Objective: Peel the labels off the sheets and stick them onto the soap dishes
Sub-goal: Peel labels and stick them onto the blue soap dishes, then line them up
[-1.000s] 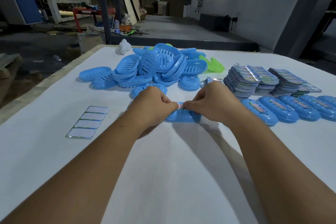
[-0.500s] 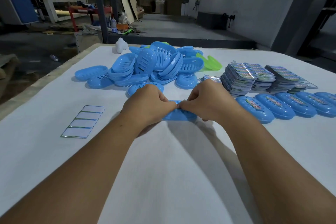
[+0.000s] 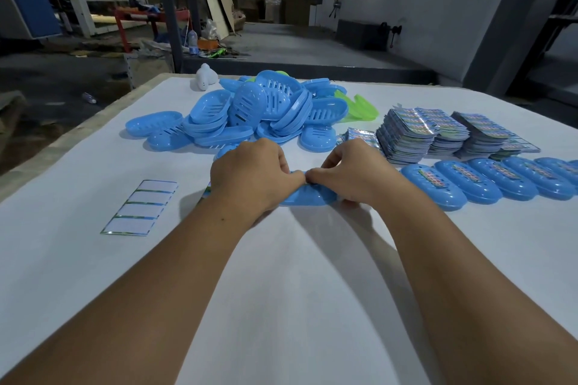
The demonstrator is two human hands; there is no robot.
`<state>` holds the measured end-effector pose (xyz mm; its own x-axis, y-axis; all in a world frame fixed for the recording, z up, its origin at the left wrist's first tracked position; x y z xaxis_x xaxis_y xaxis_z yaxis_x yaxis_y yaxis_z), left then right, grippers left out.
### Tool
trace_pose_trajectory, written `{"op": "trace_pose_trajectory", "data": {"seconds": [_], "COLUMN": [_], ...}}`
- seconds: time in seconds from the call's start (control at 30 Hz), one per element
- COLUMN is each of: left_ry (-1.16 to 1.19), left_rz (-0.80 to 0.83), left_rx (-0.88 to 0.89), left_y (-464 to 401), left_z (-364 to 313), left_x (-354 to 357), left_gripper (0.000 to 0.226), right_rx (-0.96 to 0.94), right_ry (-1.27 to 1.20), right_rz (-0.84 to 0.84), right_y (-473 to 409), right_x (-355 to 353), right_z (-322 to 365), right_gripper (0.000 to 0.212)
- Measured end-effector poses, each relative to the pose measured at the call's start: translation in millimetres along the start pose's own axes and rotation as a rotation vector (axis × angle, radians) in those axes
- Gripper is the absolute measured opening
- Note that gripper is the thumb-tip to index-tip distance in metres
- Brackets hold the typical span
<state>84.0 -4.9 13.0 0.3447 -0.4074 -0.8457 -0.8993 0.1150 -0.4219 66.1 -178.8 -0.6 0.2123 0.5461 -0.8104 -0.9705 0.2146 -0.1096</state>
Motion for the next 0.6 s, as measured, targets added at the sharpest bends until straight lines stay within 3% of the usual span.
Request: {"op": "trace_pose_trajectory", "data": {"seconds": [0.27, 0.4, 0.5, 0.6], "left_ry": [0.021, 0.237, 0.439, 0.499], "left_rz": [0.001, 0.145, 0.102, -0.003], "left_rx": [-0.029, -0.165, -0.24, -0.275], "left_y": [1.3, 1.9, -0.5, -4.1], "left_z": [9.0, 23.5, 31.7, 36.8], "left_x": [3.6, 21.3, 22.5, 12.4], "left_gripper": [0.046, 0.045, 0.034, 0.024], "right_rx": [-0.053, -0.197, -0.313, -0.363], "right_ry": [0.034, 0.069, -0.008, -0.031], "right_rz": [-0.048, -0.081, -0.052, 0.104], "right_y": [-0.8, 0.4, 5.0, 12.9], "right_x": [-1.7, -1.9, -1.5, 13.0], "right_z": [1.6, 13.7, 23.4, 30.4], "right_gripper": [0.032, 0.024, 0.012, 0.035]}}
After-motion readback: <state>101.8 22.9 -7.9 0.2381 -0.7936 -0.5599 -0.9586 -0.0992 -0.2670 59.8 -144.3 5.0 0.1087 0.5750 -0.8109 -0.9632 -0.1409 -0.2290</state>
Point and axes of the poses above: each hand's wrist, its own y-axis away from the middle knuckle, its own x-axis out of the palm, z = x × y, the point moved 8 cm from there along -y, towards the middle knuckle
